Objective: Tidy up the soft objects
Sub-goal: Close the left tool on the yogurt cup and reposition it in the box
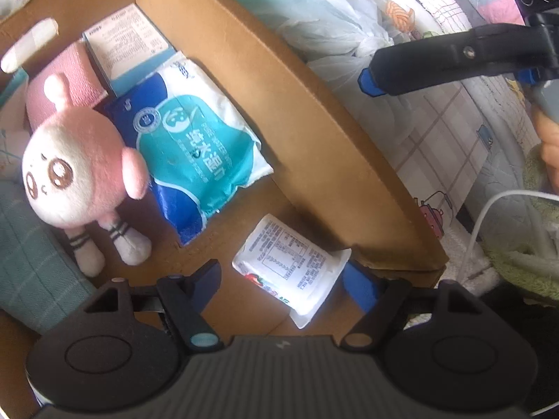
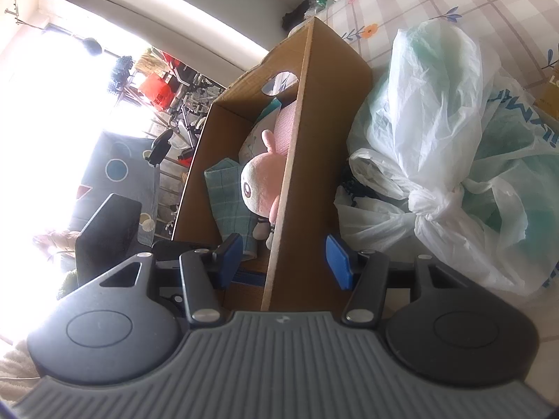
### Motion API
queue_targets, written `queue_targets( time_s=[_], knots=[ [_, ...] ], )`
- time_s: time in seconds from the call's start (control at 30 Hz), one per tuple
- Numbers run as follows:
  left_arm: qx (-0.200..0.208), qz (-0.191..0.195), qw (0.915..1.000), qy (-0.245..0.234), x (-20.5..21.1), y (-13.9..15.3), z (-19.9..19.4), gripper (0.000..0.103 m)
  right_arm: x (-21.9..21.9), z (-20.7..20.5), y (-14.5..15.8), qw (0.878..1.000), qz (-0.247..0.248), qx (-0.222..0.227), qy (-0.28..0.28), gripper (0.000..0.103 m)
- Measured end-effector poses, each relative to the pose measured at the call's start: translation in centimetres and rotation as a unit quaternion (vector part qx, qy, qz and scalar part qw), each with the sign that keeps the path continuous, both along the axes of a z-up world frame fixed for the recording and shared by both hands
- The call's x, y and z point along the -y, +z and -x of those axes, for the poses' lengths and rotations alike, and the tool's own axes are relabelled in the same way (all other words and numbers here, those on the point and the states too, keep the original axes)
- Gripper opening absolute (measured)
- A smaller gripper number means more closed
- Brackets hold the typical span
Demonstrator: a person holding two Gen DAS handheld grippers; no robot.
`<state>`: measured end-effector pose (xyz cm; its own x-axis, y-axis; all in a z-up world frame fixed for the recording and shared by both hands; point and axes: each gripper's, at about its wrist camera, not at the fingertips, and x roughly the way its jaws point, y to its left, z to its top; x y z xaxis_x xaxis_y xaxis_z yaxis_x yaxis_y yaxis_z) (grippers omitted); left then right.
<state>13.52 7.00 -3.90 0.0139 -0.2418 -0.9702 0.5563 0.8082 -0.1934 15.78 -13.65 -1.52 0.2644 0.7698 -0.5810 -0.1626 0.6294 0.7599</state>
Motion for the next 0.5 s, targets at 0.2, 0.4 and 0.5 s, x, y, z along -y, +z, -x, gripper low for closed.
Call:
queue_targets(
  time_s=[0.2,0.4,0.5],
  knots=[
    [0.013,0.01,0.9992,0.038,-0.5,0.7,-0.5,0.073,0.1,0.2,0.1,1.0,-0.004,0.003,0.0,0.053],
    [0.017,0.038,0.9948,0.093,-3.2,1.2,-0.9,0.068,0.4,0.4,0.2,1.0,-0.004,0.002,-0.005,0.053],
    [0.012,0.057,0.9903,0.126,-4.8,1.3,-1.2,0.067,0.6,0.4,0.2,1.0,-0.005,0.0,-0.007,0.054]
  ],
)
